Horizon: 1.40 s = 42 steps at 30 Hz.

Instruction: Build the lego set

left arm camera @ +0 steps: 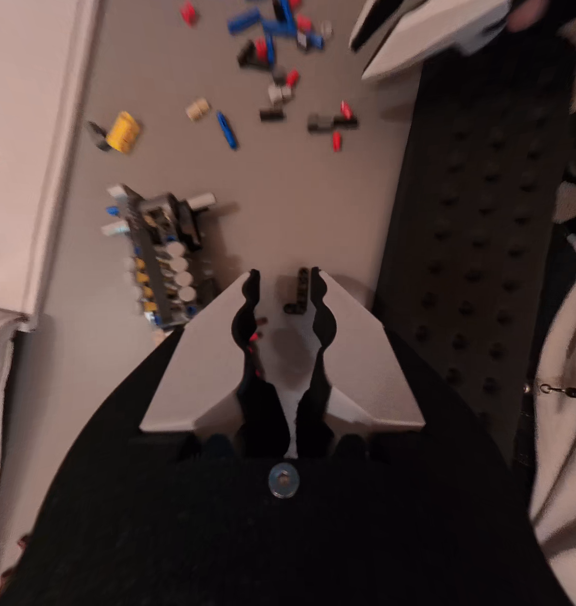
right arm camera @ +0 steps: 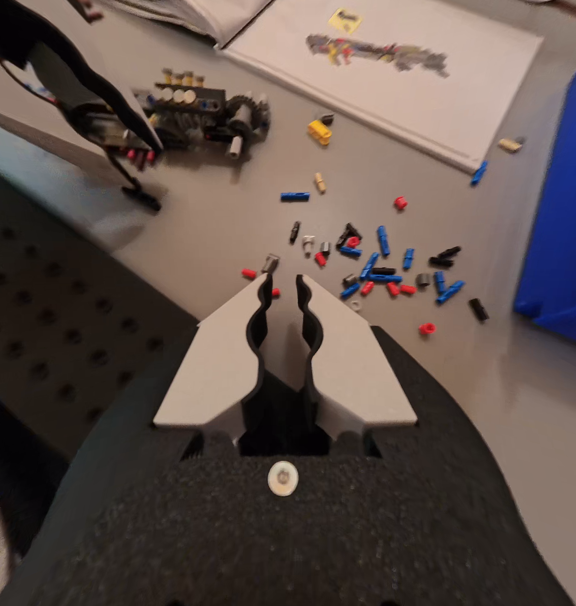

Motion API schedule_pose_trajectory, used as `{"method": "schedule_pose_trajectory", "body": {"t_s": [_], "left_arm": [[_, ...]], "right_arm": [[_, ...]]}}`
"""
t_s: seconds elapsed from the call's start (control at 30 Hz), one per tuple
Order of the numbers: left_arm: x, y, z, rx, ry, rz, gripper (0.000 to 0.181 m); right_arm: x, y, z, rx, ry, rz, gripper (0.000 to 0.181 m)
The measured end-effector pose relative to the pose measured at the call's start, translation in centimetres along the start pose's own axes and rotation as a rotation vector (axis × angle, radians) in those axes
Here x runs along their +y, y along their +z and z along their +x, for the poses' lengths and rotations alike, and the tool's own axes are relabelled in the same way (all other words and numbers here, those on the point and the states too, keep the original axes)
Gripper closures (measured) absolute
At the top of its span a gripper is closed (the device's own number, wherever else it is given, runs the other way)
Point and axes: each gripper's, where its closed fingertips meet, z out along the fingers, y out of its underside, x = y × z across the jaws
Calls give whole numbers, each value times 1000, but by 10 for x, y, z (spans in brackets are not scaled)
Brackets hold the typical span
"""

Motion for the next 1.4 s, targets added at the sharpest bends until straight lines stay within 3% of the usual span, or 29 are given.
{"method": "schedule_pose_trajectory", "body": {"t_s": [0.2, 0.37, 0.5, 0.6, 0.73, 0.9, 1.0, 1.13, 1.27, 1.4], "left_arm": [[-25, -55, -77, -72, -224, 446, 148], [-11, -90, -130, -180, -430, 595, 151], [-1, -86, -140, -149, -534, 595, 151], [3, -74, -137, -104, -568, 566, 151], [6, -67, -134, -70, -584, 544, 151], [14, -68, -143, -187, -519, 492, 152], [13, -68, -144, -240, -468, 480, 154], [13, -63, -139, -263, -415, 446, 154], [15, -64, -140, -320, -357, 422, 154], [14, -64, -139, -350, -318, 413, 155]], "right_arm": [[2, 0, 54, 150, 192, 71, 162], [1, -1, 76, 252, 192, 137, 163], [3, 1, 84, 284, 187, 153, 167], [-15, -4, 84, 241, 245, 226, 169], [-28, 4, 86, 225, 230, 207, 168], [-27, 19, 90, 211, 212, 122, 162], [-18, 36, 76, 124, 191, 3, 158], [-25, 55, 51, -11, 109, -41, 164], [-3, 41, 62, 3, -14, -153, 167], [-14, 40, 52, -42, -25, -114, 168]]}}
